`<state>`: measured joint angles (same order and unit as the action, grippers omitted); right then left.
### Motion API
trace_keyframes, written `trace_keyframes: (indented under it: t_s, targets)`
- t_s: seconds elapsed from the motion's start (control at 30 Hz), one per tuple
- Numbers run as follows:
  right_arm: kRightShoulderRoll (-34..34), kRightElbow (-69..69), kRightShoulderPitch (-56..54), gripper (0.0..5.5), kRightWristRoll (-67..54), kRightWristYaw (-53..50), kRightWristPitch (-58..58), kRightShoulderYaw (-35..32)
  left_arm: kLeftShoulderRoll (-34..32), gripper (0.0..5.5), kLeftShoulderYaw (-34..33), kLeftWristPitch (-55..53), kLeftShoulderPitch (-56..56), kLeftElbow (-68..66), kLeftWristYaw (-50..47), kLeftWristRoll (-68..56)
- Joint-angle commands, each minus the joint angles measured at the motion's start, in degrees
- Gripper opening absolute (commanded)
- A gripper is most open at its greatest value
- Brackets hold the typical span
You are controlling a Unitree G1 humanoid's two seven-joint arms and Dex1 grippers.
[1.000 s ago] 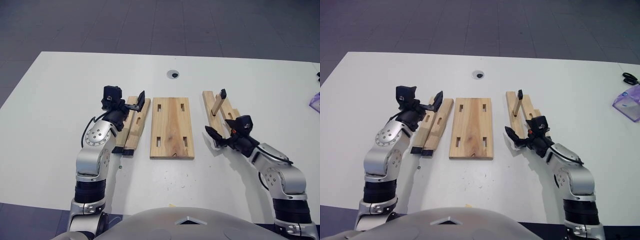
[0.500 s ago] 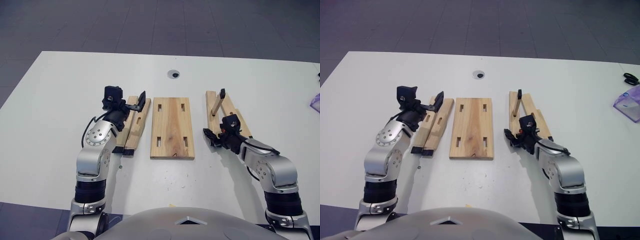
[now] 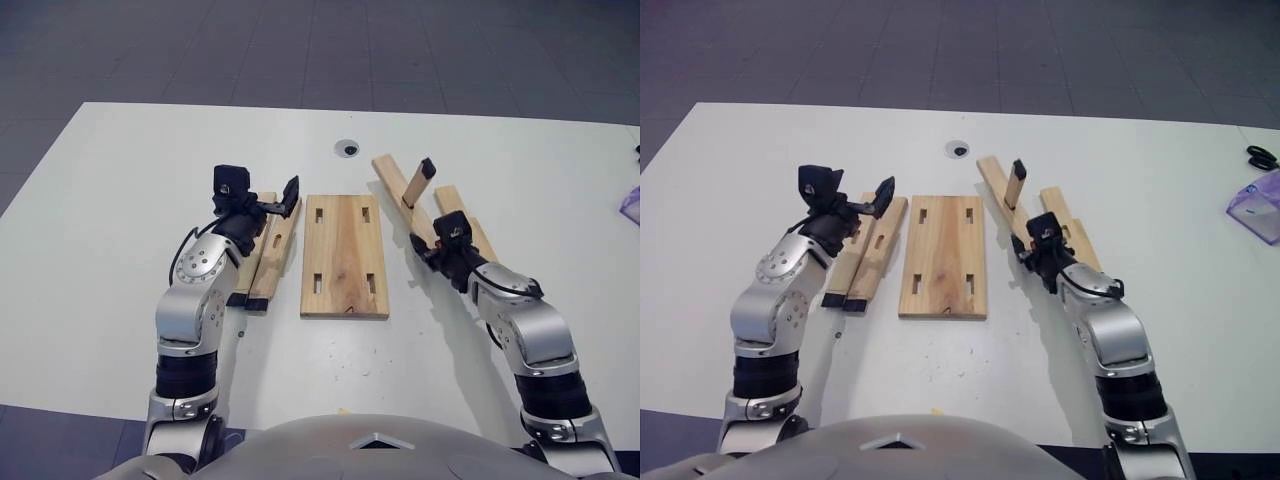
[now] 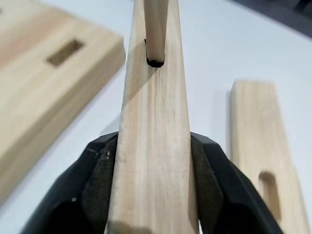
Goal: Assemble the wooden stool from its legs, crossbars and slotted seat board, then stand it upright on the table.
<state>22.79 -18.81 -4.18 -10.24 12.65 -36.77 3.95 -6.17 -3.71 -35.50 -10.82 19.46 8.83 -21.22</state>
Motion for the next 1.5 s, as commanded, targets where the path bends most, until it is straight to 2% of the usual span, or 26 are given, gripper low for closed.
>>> trace_keyframes:
  t_s: [0.03, 0.17, 0.37, 0.43, 0.6, 0.87, 1.2, 1.47, 1.5]
  targets:
    - [-0.31, -0.33, -1.13, 2.07, 1.34, 5.76, 19.34, 0.55, 2.71, 5.4, -7.82, -11.95, -5.74, 2.08, 1.4, -18.38]
    - [-1.97, -2.72, -0.9, 2.07, -1.81, 11.59, 26.14, 2.39, 6.53, 5.4, -13.72, -18.51, -9.3, 2.36, -3.55, -39.76]
    - [-1.5, -4.34, -0.62, 2.07, -1.56, 16.8, 29.85, 5.54, 7.66, 5.4, -15.89, -18.83, -11.05, -0.22, -12.89, -53.77]
    - [-1.54, -5.05, -0.4, 2.07, -2.56, 18.49, 29.74, 6.4, 7.58, 5.12, -15.41, -18.27, -11.18, -0.3, -15.16, -56.7]
    - [-1.18, -4.84, -0.11, 2.07, -1.58, 19.9, 29.9, 7.41, 6.27, 4.33, -14.3, -16.5, -12.15, -1.32, -18.84, -59.24]
    - [-1.67, -3.98, -0.04, 2.07, 0.04, 18.96, 30.72, 6.93, 2.37, 2.96, -10.34, -15.66, -10.45, -0.26, -17.23, -57.38]
    - [-1.53, -3.4, -0.17, 2.07, 0.84, 18.75, 30.94, 6.45, 2.32, 1.27, -9.61, -12.25, -10.08, -0.38, -17.88, -58.85]
    - [-1.44, -2.72, 0.24, 2.07, 1.54, 18.07, 30.02, 6.43, 0.05, 1.18, -9.65, -9.81, -10.99, -0.55, -17.16, -54.8]
    - [-1.3, -2.57, 0.41, 2.44, 1.41, 18.14, 29.17, 6.54, -0.47, 1.17, -9.78, -9.27, -11.14, -0.71, -17.01, -53.35]
